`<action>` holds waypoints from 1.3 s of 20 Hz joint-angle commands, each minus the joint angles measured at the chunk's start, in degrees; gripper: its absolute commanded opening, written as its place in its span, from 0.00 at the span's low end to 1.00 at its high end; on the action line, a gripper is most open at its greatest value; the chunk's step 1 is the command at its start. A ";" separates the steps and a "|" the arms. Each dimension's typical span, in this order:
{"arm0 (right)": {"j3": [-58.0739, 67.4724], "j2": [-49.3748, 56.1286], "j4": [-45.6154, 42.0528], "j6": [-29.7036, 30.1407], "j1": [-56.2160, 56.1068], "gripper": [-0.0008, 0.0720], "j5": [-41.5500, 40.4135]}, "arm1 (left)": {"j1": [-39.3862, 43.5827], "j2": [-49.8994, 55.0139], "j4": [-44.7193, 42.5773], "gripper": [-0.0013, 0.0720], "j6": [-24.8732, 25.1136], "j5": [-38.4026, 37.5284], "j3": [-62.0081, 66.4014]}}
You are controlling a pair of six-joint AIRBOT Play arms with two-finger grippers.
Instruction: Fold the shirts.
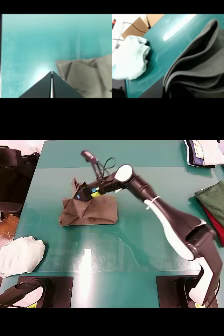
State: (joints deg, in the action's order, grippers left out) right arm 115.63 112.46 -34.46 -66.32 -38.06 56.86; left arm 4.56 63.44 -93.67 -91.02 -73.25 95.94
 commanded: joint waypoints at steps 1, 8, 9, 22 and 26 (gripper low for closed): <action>2.40 5.31 1.92 0.42 -3.34 0.13 -5.44 | -0.42 -0.76 -0.42 0.06 0.00 -3.41 -0.13; -0.07 3.52 12.81 6.80 -2.97 0.90 -3.69 | -0.42 -0.76 0.02 0.06 -0.04 -5.25 -0.13; -2.51 1.66 11.85 6.73 -0.92 0.88 -0.48 | -0.42 -0.76 0.00 0.06 -0.02 -5.92 -0.13; -42.12 -17.66 -6.34 -4.24 25.33 0.84 3.96 | -0.42 -0.76 2.05 0.06 -0.02 -4.04 -0.13; -48.57 -16.98 6.49 -4.13 22.93 1.00 -6.86 | -0.42 -0.76 2.58 0.06 -0.02 -4.35 -0.20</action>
State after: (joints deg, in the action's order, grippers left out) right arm 71.83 95.53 -35.31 -70.02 -14.46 57.47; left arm 4.21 62.72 -91.44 -91.05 -77.60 95.81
